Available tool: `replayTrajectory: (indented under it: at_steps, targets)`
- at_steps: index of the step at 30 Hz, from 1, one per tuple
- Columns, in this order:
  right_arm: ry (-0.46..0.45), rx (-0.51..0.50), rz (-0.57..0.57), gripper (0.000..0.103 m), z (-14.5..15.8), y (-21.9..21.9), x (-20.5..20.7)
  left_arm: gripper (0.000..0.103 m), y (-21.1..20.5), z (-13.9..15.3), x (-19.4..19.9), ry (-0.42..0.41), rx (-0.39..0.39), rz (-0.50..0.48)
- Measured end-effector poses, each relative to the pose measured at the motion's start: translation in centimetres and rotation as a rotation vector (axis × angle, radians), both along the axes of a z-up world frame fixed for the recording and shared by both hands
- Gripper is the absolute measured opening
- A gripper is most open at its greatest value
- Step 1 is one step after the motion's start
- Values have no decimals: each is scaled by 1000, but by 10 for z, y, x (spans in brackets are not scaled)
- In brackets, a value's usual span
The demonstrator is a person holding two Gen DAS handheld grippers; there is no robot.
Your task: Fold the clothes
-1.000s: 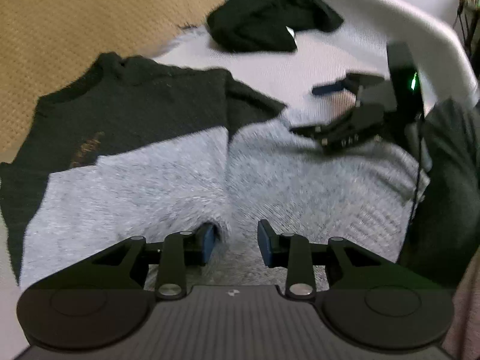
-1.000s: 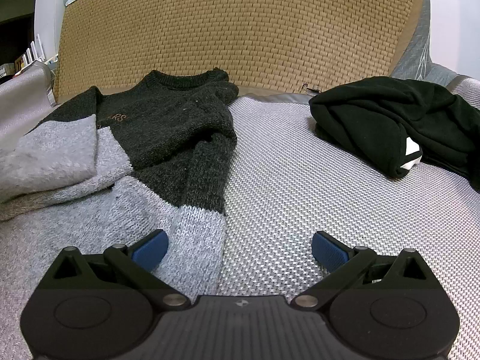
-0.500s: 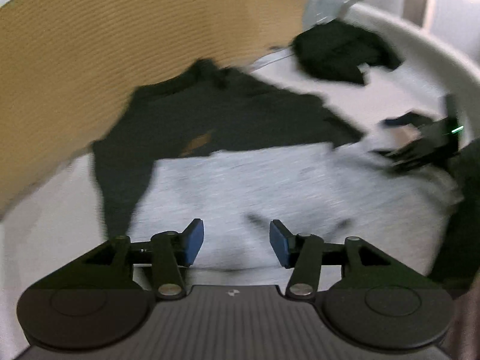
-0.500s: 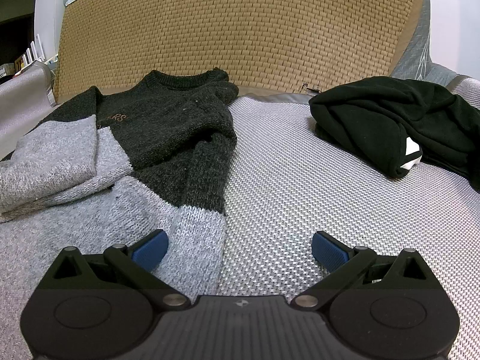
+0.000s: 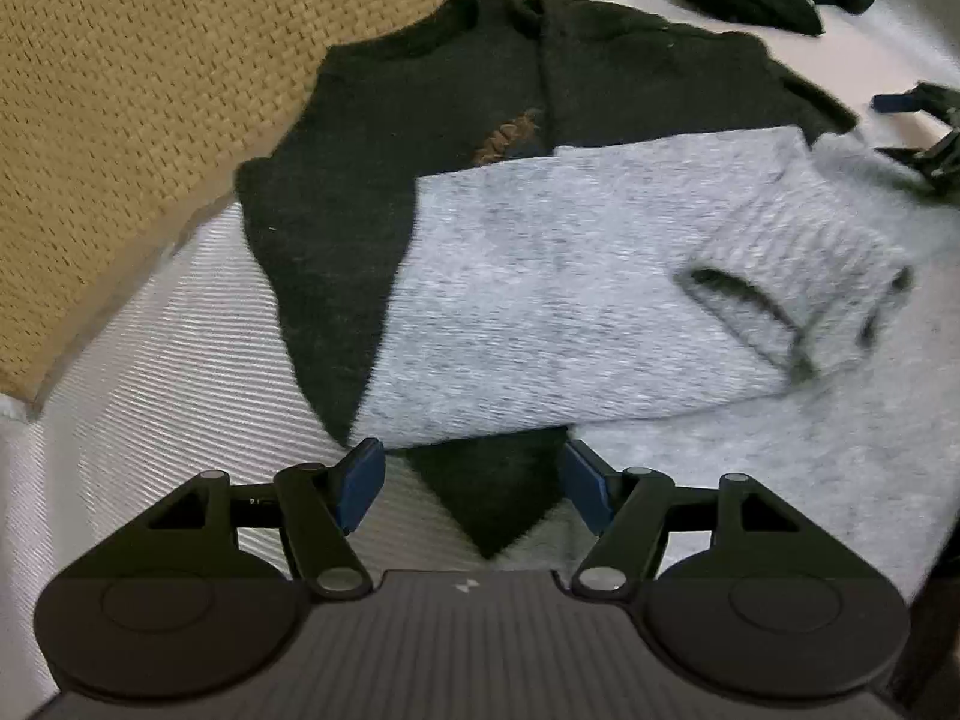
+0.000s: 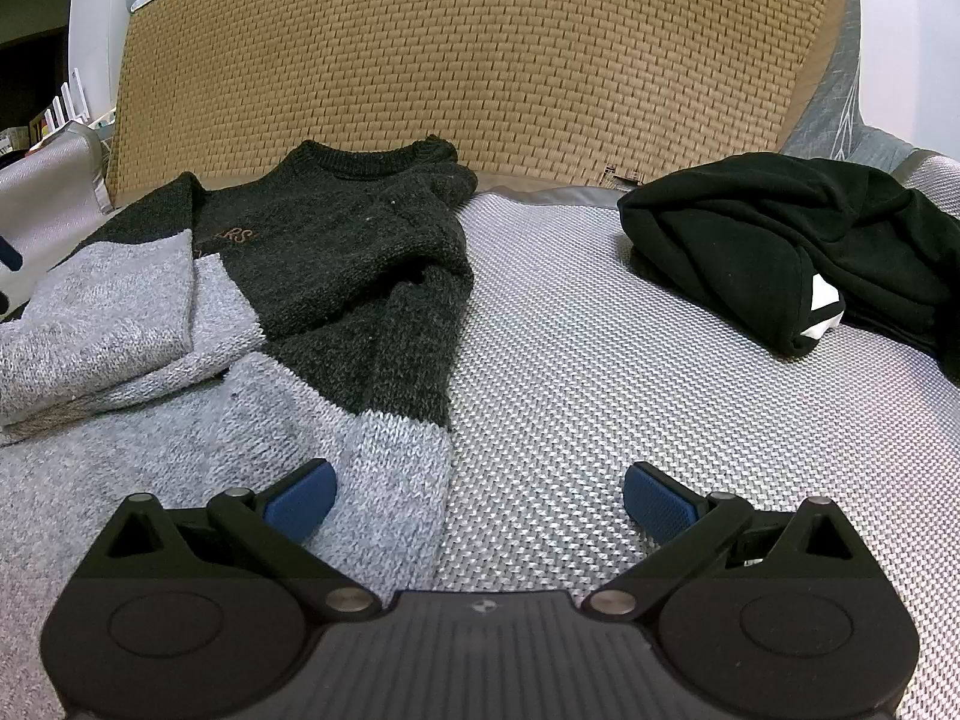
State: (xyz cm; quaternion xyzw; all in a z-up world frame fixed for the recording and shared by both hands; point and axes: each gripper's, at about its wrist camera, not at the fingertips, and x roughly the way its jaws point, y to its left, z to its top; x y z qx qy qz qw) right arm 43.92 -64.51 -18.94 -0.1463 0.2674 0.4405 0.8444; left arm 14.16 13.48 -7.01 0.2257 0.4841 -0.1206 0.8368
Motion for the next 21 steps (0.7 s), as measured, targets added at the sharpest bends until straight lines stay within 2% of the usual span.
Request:
replayTrajectory:
  at_steps: [5,8,12,15,19,21]
  targets:
    - [0,0,-1,103,0,0,0,76,8,1,-4,-45,-36,-22]
    - [0,0,-1,103,0,0,0,76,11,-4,-4,-50,-23,-53]
    - [0,0,-1,103,0,0,0,76,18,-8,0,-90,-27,-37]
    - [0,0,-2,103,0,0,0,76,18,-12,10,-145,19,5]
    - [0,0,-3,103,-1,0,0,77,15,-18,22,-179,99,20]
    - [-1,0,-3,103,-1,0,0,73,11,-15,24,-189,110,9]
